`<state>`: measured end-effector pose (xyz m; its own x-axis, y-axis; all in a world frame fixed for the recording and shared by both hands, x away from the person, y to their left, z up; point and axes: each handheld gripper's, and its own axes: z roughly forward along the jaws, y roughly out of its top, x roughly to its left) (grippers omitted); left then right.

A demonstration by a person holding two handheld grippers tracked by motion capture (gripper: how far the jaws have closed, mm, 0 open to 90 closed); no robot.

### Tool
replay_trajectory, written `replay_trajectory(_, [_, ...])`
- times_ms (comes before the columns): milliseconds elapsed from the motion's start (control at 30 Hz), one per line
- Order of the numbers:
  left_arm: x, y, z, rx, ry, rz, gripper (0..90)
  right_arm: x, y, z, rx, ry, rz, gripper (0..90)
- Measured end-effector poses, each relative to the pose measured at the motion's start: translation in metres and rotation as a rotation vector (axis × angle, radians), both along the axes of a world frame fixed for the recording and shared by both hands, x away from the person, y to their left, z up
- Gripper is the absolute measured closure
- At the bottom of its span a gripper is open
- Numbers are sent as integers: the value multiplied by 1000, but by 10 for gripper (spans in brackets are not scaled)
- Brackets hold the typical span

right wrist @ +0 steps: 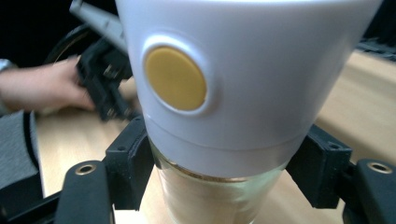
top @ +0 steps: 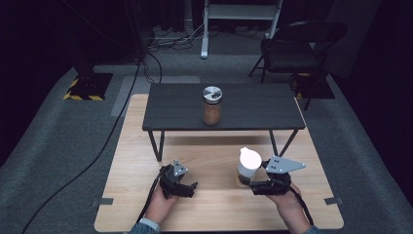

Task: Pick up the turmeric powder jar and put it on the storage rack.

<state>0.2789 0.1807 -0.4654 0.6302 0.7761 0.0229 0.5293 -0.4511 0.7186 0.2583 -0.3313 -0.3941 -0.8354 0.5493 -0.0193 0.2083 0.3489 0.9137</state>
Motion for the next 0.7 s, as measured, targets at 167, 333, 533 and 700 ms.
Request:
replay_trajectory(167, [0, -1, 0, -1, 1, 3, 34, 12, -6, 32, 22, -7, -44, 302])
replay_trajectory(333, [0, -1, 0, -1, 1, 3, 34, 22, -6, 65, 23, -20, -81, 302])
replay_trajectory(533, [0, -3, 0, -2, 2, 16, 34, 39, -2, 98, 56, -33, -107, 302])
replay_trajectory(700, [-1, -3, 0, -3, 2, 18, 34, 52, 9, 119, 59, -56, -129, 302])
